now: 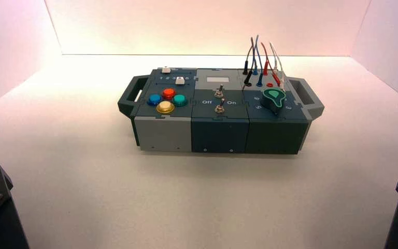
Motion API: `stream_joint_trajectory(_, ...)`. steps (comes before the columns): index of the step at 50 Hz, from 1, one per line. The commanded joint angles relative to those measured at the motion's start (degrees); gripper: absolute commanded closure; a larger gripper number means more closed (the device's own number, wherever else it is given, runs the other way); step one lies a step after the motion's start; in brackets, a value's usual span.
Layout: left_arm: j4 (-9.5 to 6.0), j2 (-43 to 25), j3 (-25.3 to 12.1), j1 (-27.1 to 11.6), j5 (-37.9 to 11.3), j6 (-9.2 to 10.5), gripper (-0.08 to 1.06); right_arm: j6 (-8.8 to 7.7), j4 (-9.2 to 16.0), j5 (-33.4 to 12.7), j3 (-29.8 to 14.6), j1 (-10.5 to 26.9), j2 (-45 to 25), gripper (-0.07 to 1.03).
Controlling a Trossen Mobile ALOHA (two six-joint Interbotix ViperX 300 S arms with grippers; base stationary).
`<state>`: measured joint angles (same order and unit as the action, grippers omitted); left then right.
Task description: Move the top slider to position 4.
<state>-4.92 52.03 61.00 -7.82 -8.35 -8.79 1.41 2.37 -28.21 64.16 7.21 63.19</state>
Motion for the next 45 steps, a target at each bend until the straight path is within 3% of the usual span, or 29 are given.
stream_joint_trajectory(1, -0.09, -0.3, -1.1, 0.3, 0.4, 0.09, 1.01, -0.09, 0.2, 0.5, -1.0, 0.3, -0.3, 0.99)
stream_joint_trajectory(21, -0.18, -0.8, -1.1, 0.3, 0.5, 0.09, 1.01, -0.09, 0.7, 0.2, -1.2, 1.8, -0.2, 0.99)
stream_joint_trajectory(31, -0.18, -3.2, -2.2, 0.3, 0.6, 0.09, 1.01, 0.18, 1.5, -1.6, -3.3, 9.9, -5.6, 0.99)
stream_joint_trajectory(45, -0.18, -5.0, -3.6, 0.5, -0.2, 0.00, 1.01, 0.35, 8.8, -1.8, -14.4, 24.6, -25.7, 0.99)
